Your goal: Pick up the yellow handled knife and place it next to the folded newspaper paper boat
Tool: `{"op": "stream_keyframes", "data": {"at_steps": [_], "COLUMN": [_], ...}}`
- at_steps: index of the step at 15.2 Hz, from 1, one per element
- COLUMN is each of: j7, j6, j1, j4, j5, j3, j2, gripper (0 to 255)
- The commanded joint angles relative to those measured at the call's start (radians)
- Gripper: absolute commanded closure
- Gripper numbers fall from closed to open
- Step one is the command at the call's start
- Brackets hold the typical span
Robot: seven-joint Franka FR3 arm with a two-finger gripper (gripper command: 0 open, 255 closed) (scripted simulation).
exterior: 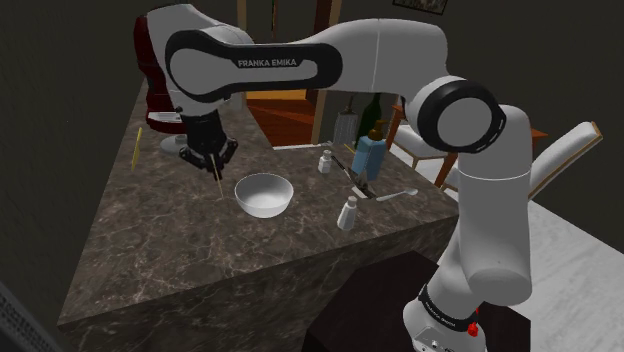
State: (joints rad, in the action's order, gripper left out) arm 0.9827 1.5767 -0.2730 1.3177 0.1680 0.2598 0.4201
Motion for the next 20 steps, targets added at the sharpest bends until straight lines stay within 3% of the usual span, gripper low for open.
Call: {"op": "stream_keyframes", "data": {"at_steps": [1,10,20], "j7": [-0.036,-0.225,-0.445], "j6": [0.017,0.104,0.16], "j1": [0.034,0.175,0.309], "j4": [0.062,0.285,0.392], "j5": [-0.009,-0.032,-0.032], "j3": [-0.008,-0.072,-0.166], "j2": [-0.049,-0.208,-0.287], "gripper": [255,255,255]}}
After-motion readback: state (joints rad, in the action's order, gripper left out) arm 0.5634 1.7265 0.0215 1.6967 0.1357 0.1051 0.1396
